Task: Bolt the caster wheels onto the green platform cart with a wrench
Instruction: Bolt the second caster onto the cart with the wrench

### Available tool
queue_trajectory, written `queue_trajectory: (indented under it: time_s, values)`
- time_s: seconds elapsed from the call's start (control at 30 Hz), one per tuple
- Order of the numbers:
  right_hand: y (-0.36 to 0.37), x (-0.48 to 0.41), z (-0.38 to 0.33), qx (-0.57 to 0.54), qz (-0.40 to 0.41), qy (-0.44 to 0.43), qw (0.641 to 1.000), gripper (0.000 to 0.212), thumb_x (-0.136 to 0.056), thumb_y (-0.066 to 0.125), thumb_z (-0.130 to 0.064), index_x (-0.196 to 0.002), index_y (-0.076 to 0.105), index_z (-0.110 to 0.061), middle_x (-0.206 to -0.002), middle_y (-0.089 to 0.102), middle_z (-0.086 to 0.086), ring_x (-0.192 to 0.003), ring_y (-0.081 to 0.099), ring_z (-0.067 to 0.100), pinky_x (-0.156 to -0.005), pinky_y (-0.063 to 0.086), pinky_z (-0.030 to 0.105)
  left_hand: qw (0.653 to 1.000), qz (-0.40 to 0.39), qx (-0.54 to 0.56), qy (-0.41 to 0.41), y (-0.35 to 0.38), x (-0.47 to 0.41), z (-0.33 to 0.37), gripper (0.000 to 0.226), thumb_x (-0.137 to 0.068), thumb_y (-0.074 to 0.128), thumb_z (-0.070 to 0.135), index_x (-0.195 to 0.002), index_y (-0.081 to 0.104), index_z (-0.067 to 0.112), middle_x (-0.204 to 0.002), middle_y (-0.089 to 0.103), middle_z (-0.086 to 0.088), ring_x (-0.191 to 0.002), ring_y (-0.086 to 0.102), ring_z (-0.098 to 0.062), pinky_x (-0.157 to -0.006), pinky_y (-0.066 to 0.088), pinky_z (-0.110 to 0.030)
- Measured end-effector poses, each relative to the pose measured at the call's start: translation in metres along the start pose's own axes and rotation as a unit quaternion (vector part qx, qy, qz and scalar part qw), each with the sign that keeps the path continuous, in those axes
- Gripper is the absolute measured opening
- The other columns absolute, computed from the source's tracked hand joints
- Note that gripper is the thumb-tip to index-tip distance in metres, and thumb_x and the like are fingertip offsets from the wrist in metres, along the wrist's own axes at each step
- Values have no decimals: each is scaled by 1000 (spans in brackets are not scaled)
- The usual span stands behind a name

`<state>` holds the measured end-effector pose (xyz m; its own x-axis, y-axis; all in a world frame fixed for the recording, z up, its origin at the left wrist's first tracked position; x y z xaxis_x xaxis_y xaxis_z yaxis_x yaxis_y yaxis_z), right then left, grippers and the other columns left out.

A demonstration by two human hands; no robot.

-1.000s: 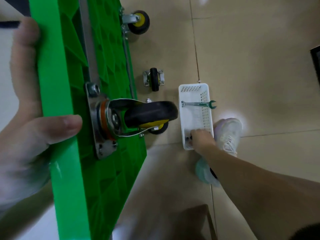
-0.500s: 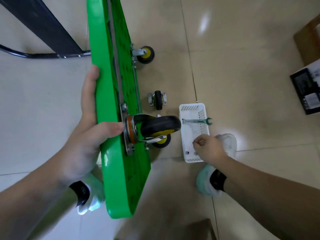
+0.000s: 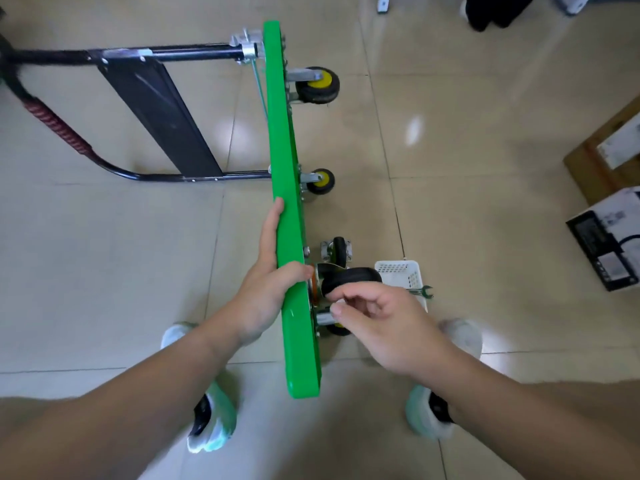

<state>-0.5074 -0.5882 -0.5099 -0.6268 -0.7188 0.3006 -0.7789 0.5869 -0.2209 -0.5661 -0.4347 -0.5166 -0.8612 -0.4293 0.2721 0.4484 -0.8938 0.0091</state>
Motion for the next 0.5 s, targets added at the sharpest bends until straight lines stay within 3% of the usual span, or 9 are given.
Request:
queue_trajectory:
  time_s: [0.07,0.13,0.23,0.3,0.4,0.5]
  values:
    - [10,-5,-6,103,-17,-56,993,22,-89,62,-34,-107,74,-35,-84,62,-17,-85,60,0,-80,43,14,1000,-1,-1,5,0,0,0,106,-57,68,40,-148,19,66,-135,54,14,-125,59,-12,-92,56,-26]
    - [20,-9,-12,163,-42,-90,982,25,-93,58,-30,-115,69,-31,-80,60,-14,-82,59,4,-74,44,16,1000,-5,-3,10,0,-1,0,104,-59,67,40,-146,19,69,-144,51,10,-127,58,-14,-98,55,-31]
    - [20,-13,-8,106,-31,-65,992,24,-90,65,-19,-108,56,-31,-78,66,-8,-68,60,5,-66,48,20,1000,-11,-3,17,0,-2,0,102,-61,67,40,-144,19,70,-153,45,8,-130,57,-14,-102,52,-36]
    - [18,-16,-2,82,-17,-48,995,23,-86,69,-14,-100,58,-28,-78,67,-4,-66,60,4,-68,53,23,1000,-10,-4,19,0,-2,-1,101,-61,67,39,-143,18,71,-153,44,10,-129,57,-11,-95,54,-28]
    - [20,-18,7,35,-21,-34,999,17,-86,70,-10,-96,69,-23,-83,71,-1,-77,68,14,-79,59,34,1000,-11,-5,22,-1,-3,-3,102,-63,67,33,-145,18,70,-149,44,15,-124,58,-4,-85,53,-17]
    - [23,-19,10,-1,-17,-31,999,20,-87,70,-6,-100,71,-21,-88,75,-1,-85,72,16,-86,59,36,1000,-14,7,23,-1,-4,-5,104,-61,67,38,-146,17,71,-145,48,16,-125,58,-6,-86,54,-19]
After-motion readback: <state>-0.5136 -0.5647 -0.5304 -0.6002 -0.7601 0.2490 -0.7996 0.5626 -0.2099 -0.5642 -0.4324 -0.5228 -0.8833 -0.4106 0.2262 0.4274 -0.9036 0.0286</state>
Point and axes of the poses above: each hand's wrist, its own x-axis away from the middle knuckle, its own y-axis out of the palm, z = x × y, the point moved 8 cm from there along -x, towards the middle knuckle
